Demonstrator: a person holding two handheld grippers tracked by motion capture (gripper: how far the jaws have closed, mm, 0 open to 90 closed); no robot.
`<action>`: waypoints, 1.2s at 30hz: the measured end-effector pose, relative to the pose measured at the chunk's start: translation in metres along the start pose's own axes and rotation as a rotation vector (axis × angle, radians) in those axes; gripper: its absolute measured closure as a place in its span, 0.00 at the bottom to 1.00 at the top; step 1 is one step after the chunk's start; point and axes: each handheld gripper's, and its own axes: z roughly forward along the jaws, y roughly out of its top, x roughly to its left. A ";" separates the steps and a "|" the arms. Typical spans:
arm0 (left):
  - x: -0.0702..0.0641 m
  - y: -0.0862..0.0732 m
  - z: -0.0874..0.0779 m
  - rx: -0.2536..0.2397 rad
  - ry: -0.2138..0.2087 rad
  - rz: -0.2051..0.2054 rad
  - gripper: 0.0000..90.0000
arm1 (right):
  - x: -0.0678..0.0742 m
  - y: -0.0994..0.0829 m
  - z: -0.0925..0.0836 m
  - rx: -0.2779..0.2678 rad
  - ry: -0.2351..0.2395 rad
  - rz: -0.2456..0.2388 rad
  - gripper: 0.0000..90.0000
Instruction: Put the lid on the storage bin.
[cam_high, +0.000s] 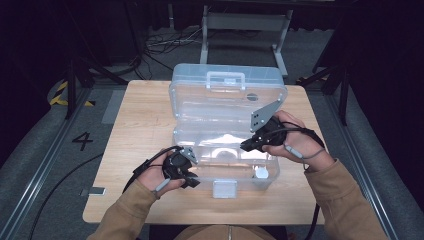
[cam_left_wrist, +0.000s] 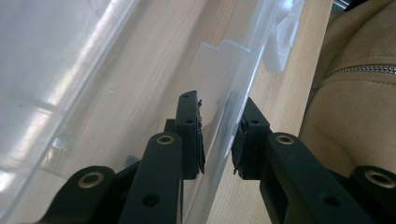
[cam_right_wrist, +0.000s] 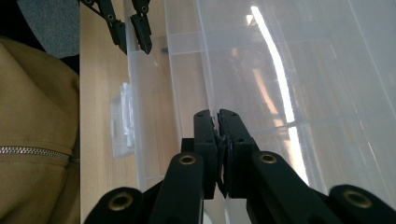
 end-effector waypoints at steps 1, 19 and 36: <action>0.000 0.000 0.000 0.000 0.000 -0.001 0.84 | 0.001 0.000 0.000 0.001 -0.001 0.003 0.96; -0.004 0.000 0.001 0.023 0.046 -0.010 0.83 | 0.007 -0.002 0.003 0.004 -0.015 -0.019 0.97; -0.006 0.001 0.002 0.051 0.080 0.005 0.83 | 0.011 -0.003 0.004 0.013 -0.015 -0.024 0.98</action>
